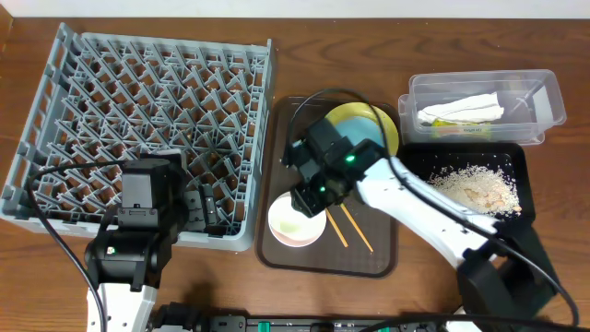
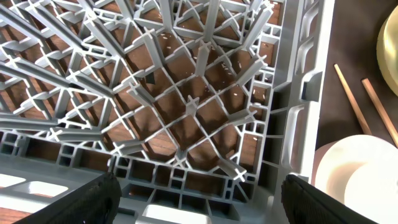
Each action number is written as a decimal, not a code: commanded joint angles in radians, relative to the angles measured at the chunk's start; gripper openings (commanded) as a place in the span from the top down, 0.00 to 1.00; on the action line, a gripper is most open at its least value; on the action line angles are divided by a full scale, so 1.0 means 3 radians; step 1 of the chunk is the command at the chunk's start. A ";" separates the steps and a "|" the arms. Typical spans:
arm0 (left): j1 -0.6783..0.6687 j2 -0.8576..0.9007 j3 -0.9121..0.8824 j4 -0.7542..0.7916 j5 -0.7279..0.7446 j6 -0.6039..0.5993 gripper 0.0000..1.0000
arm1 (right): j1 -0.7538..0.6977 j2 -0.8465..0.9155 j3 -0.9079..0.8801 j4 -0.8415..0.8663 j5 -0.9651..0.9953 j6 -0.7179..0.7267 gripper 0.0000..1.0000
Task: Sort waste into correct bins and load items into the dishwasher
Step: 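Grasp the pink-white cup with the right gripper and lift it, then hand the cup from the right gripper to the left gripper, then place the cup upside down in the dish rack with the left gripper, then reach the left gripper to the white bowl on the tray and grasp it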
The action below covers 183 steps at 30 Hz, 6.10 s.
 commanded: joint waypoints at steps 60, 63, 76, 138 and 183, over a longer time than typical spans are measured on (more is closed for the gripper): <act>-0.0005 0.0664 0.0067 0.3137 0.4387 -0.0327 0.14 | -0.1003 -0.0819 0.0393 0.0942 -0.2839 0.1019 0.99; -0.0005 0.0664 0.0067 0.3161 0.4388 -0.0334 0.14 | -0.0966 -0.0819 0.0393 0.0978 -0.2839 0.1039 0.99; -0.0153 0.0664 0.0067 0.3423 0.4386 -0.0346 0.15 | -0.0927 -0.0819 0.0392 0.1010 -0.2839 0.1125 0.99; 0.0895 0.0739 0.0404 -0.0131 0.0378 0.0070 0.71 | -0.2087 -0.0828 0.0895 -0.1282 0.0033 -0.0027 0.57; -0.1036 0.1376 0.0684 0.0181 0.1038 -0.0144 0.05 | -0.2093 -0.0828 0.0895 -0.1363 0.0331 -0.0011 0.01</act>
